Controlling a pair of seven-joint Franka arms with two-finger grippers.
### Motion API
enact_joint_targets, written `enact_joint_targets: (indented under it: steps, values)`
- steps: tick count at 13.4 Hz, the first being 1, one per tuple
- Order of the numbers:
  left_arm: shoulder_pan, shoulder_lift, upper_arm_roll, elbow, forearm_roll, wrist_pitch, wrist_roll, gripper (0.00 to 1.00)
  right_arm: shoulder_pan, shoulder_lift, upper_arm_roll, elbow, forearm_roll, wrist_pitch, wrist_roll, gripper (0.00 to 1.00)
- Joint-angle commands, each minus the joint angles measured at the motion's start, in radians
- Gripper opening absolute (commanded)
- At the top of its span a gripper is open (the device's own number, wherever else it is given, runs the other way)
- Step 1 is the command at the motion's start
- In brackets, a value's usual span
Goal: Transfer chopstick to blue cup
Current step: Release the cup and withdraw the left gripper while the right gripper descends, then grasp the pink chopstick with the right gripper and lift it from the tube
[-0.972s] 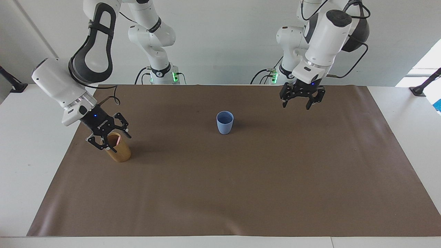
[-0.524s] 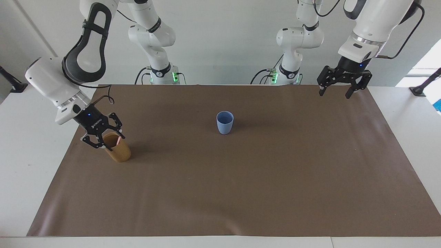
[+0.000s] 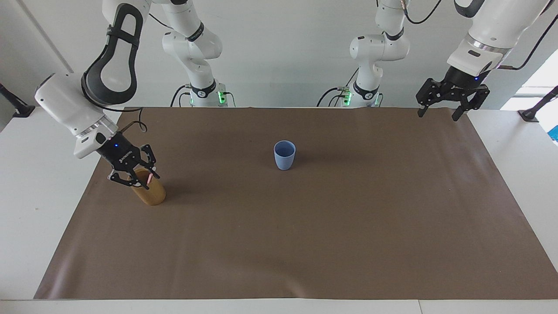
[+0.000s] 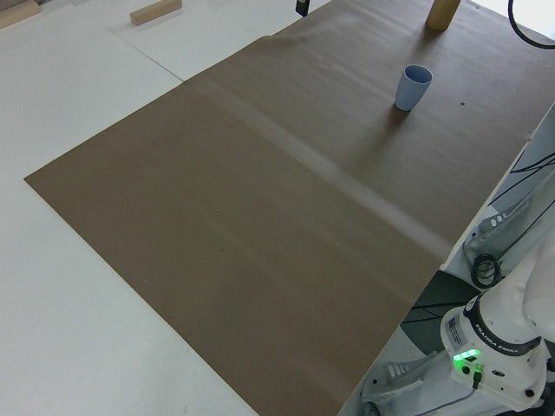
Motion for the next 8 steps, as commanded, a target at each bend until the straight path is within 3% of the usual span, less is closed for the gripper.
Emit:
enact_joint_targets:
  steps: [1, 2, 3, 8]
  values:
    - [0.001, -0.033, -0.005, -0.036, 0.028, -0.033, -0.002, 1.00, -0.004, -0.011, -0.001, -0.008, 0.033, -0.021, -0.009, 0.10]
    - [0.007, -0.034, -0.007, -0.041, 0.028, -0.030, -0.002, 1.00, -0.004, -0.011, -0.001, -0.008, 0.033, -0.021, -0.009, 0.02]
    - [0.012, -0.034, -0.004, -0.043, 0.029, -0.030, -0.003, 1.00, -0.004, -0.010, -0.001, -0.008, 0.034, -0.021, -0.007, 0.00]
    - [0.016, -0.057, 0.001, -0.084, 0.029, -0.036, -0.013, 1.00, -0.004, -0.010, -0.003, 0.012, 0.034, -0.042, 0.000, 0.00]
